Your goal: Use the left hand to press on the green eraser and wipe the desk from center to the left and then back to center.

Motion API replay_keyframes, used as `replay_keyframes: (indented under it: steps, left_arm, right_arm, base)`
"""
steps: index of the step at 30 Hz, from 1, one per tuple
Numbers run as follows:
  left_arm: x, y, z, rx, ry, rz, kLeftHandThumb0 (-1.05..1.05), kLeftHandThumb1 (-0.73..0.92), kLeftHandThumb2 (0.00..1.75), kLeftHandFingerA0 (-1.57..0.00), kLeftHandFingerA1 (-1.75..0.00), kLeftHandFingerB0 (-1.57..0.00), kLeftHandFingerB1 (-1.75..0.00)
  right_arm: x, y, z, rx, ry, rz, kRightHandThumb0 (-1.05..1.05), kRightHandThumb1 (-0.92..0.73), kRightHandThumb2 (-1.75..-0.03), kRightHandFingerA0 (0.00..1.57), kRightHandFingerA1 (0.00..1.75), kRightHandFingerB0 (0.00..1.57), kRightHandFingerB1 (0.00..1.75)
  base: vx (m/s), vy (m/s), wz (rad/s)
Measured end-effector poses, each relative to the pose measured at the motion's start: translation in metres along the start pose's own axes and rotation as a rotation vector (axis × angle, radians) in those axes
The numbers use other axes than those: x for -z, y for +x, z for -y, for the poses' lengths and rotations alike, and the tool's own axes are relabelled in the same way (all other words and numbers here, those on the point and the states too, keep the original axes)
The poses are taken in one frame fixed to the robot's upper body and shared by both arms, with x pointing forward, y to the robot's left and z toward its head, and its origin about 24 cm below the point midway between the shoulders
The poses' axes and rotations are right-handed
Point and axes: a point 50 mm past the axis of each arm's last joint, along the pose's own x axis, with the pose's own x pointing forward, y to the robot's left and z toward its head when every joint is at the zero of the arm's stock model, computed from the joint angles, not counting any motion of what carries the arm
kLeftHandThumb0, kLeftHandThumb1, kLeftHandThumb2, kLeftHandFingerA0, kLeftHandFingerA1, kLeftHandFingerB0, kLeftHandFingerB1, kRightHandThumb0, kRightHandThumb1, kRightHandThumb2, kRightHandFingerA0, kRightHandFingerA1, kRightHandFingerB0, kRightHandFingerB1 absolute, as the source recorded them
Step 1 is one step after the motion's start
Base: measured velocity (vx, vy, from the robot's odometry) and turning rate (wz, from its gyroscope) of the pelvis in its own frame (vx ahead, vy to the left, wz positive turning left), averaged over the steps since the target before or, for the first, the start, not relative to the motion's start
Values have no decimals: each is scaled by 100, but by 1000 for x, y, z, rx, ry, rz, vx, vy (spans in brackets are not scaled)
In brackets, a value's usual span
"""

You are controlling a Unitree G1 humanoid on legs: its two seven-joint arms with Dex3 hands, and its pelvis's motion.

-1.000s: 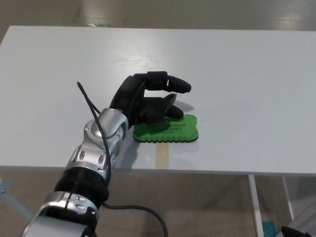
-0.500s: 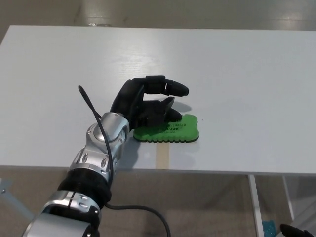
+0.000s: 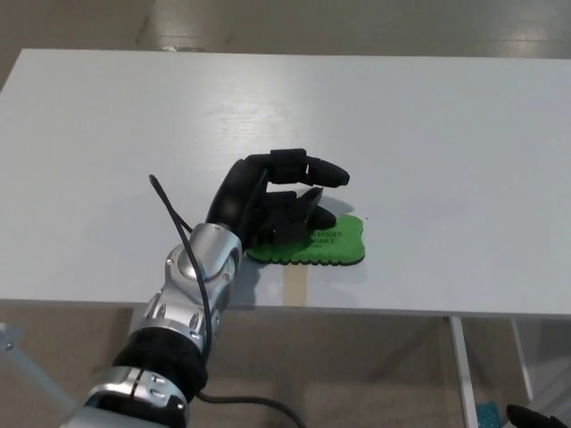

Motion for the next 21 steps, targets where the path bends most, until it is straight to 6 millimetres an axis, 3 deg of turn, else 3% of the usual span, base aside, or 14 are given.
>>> replay_keyframes:
  steps: [1,2,11,12,21]
  left_arm:
    - [4,-2,2,0,-6,-3,-20,83,66,-104,-72,-96,-64]
    - [5,-3,2,0,-9,-3,-28,70,87,-100,-81,-92,-73]
    - [11,-7,5,-2,-26,9,-28,70,87,-100,-81,-92,-74]
    - [11,-7,5,-3,-26,11,-20,83,66,-104,-74,-95,-65]
    - [13,-10,-6,-18,2,21,-19,84,65,-103,-74,-94,-65]
  right_arm:
    - [0,0,0,0,1,0,-41,-77,-64,57,52,67,43]
    - [0,0,0,1,1,0,-41,-77,-64,57,52,67,44]
    - [0,0,0,0,1,1,-40,-76,-63,57,54,66,44]
    - [0,0,0,-1,0,1,-41,-76,-63,58,54,66,43]
    - [0,0,0,-2,-1,2,-39,-76,-63,58,56,66,43]
  base:
    - [0,0,0]
    - [0,0,0]
    - [0,0,0]
    - [0,0,0]
    - [0,0,0]
